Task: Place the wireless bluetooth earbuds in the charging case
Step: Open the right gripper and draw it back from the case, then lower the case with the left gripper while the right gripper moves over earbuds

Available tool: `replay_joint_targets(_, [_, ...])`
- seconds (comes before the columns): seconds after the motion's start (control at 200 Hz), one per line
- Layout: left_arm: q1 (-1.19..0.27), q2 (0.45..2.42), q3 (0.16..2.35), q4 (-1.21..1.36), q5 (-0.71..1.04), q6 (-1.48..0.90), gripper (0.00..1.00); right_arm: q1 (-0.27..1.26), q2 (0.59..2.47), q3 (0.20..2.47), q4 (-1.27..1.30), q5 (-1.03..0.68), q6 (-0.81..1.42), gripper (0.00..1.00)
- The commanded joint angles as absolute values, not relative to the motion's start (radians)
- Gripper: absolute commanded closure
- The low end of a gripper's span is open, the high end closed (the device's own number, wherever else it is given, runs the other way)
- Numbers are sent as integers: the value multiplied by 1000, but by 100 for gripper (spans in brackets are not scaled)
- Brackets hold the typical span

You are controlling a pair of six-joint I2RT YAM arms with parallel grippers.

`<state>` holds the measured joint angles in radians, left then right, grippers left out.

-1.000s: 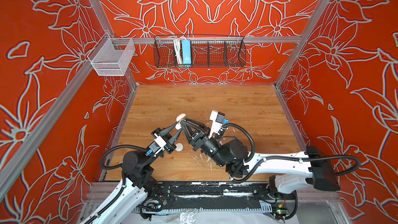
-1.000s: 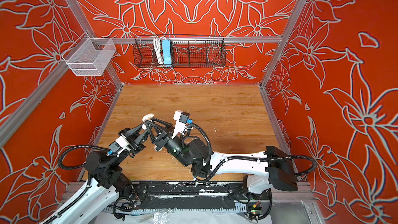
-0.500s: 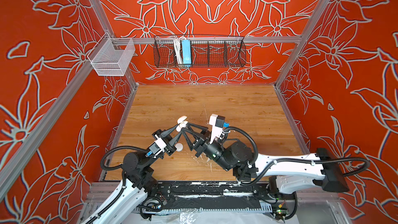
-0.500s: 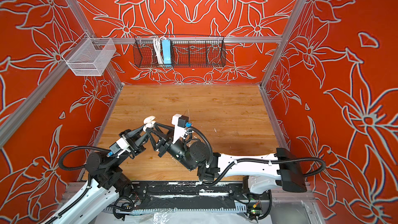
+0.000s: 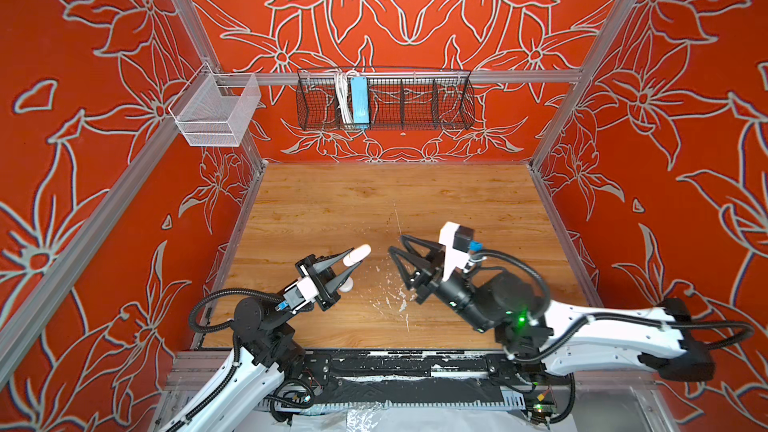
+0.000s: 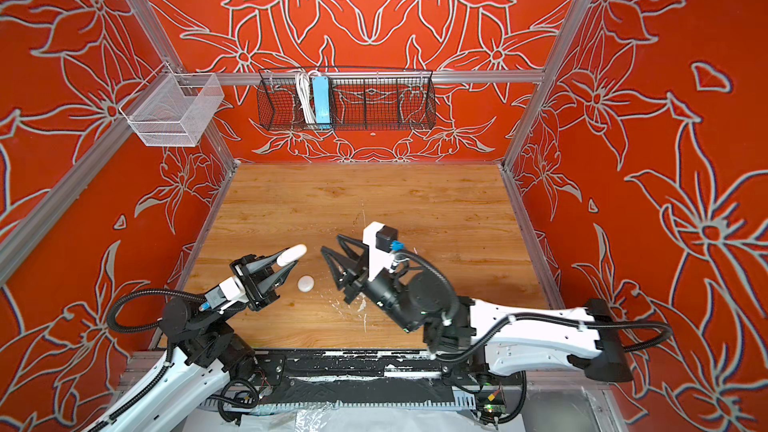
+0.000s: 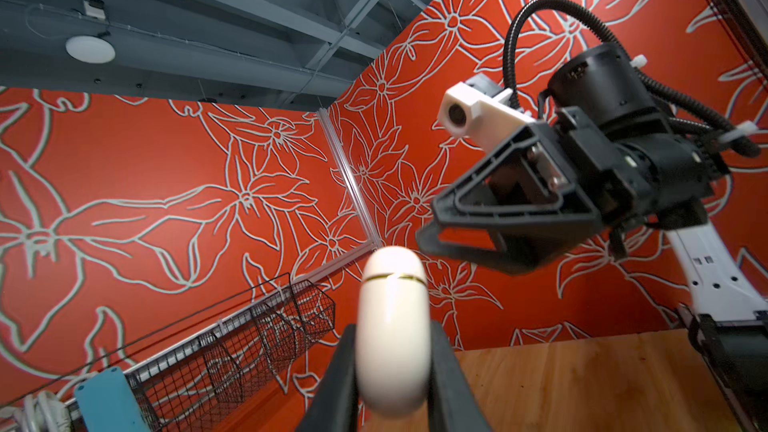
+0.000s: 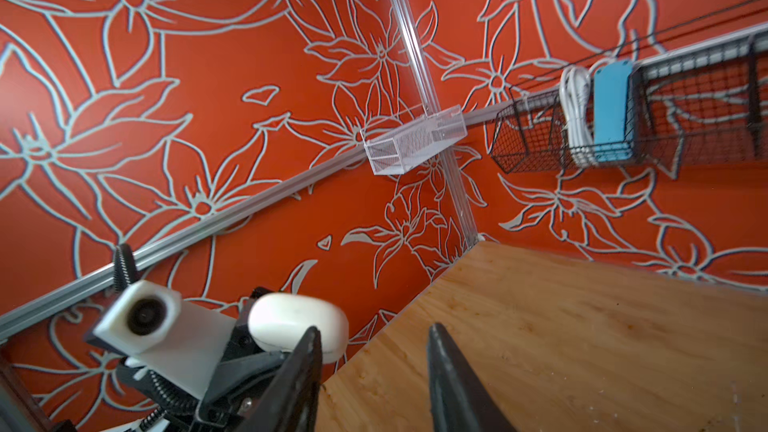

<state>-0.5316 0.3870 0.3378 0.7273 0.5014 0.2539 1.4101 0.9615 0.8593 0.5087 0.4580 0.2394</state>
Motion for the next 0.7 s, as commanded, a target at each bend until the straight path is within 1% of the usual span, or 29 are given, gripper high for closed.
replay_joint_targets(0.0, [-537,406,341,678,543,234,100,1404,903,854,376,492,142,58])
replay_joint_targets(0.135, [-537,439,343,617,629,207,100,1399,922,928,225,433,94,59])
replay_joint_targets(0.21, [-537,450,329,595,632,164,100,1400,976,982,126,379,64,58])
replay_joint_targets(0.295, [-537,485,313,547,532,71,100,1399,1031,1017,21,407,54,57])
replay_joint_targets(0.37, [-536,547,294,518,400,-44,100,1393,1048,1003,-11,469,55,52])
replay_joint_targets(0.43, [-533,601,276,509,285,-159,100,1371,1044,981,-33,506,90,51])
replay_joint_targets(0.5, [-519,661,244,550,189,-320,100,1312,1022,947,-67,481,160,50])
replay_joint_targets(0.601, [-511,744,216,610,151,-462,100,1199,969,878,-105,406,276,51])
replay_joint_targets(0.696, [-512,845,223,613,53,-625,100,1118,931,817,-148,384,344,51])
